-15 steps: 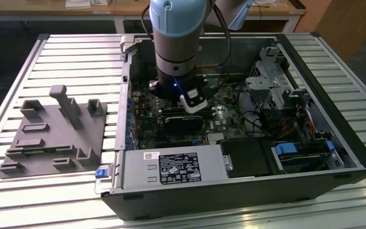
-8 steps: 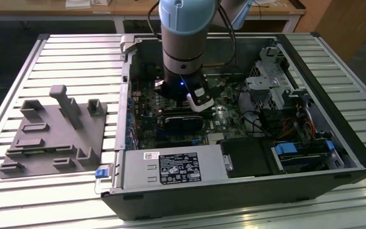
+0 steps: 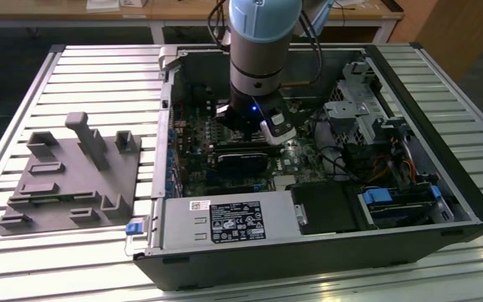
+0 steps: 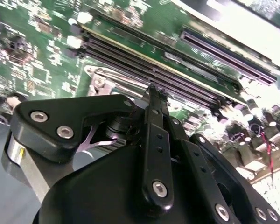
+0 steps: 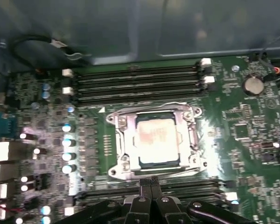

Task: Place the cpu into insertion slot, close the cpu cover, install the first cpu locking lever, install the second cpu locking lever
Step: 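Install the second cpu locking lever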

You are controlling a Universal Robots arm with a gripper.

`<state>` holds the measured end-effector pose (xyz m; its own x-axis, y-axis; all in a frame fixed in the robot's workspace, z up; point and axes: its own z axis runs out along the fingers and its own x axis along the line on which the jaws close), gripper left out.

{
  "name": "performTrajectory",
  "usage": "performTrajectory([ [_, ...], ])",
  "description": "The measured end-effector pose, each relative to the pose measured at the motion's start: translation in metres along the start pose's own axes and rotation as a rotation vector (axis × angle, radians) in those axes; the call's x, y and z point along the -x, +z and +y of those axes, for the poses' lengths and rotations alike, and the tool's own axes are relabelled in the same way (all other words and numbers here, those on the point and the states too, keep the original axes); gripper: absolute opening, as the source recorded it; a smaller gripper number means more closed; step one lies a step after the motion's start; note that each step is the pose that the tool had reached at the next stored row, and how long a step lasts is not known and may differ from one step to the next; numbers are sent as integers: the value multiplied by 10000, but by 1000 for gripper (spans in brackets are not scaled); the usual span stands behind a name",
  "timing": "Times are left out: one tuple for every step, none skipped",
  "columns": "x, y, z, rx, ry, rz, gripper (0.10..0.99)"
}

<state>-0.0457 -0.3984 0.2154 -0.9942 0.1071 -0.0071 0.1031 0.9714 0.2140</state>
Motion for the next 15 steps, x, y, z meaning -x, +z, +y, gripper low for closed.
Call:
performTrajectory([
  [14,2,9,-60,-2,-6,106],
  [25,4,22,-131,-4,-13,106],
  [31,8,36,-191,-4,-20,106],
  [35,12,52,-243,-5,-25,106],
  [37,16,69,-284,-8,-30,106],
  [37,20,89,-313,-9,-32,106],
  [36,24,110,-332,-10,-33,106],
  [34,29,132,-350,-11,-35,106],
  [32,35,157,-367,-11,-37,106],
  [29,40,179,-381,-12,-39,106],
  [26,46,207,-399,-13,-41,106],
  [24,51,232,-416,-12,-42,106],
  [24,56,254,-436,-12,-45,106],
  [27,61,275,-457,-13,-48,106],
  [31,66,296,-482,-14,-50,106],
])
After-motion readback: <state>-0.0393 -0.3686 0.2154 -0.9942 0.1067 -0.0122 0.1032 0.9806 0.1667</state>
